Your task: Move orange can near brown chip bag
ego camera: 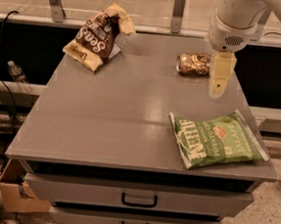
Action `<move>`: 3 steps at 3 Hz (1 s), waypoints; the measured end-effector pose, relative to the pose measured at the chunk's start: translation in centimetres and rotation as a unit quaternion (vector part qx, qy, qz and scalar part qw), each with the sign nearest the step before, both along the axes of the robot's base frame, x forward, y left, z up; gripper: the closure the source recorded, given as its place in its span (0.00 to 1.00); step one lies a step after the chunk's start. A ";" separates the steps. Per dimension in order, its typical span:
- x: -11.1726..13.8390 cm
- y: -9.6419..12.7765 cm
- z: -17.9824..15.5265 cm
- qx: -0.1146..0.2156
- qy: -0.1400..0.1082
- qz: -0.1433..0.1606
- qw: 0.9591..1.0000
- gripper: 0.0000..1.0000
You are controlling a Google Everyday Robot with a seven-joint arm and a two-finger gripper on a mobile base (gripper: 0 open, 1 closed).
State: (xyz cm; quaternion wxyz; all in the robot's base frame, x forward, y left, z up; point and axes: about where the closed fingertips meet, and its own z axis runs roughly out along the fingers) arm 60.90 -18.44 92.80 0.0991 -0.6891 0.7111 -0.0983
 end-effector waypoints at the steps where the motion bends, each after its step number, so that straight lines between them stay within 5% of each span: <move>1: 5.4 0.4 -1.7 -0.010 -0.012 -0.001 1.000 0.00; 3: 11.9 0.2 -4.2 -0.024 -0.026 0.005 0.999 0.00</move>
Offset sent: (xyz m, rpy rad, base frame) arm 0.1457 0.0030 -0.0291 -0.0738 -0.0752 0.0184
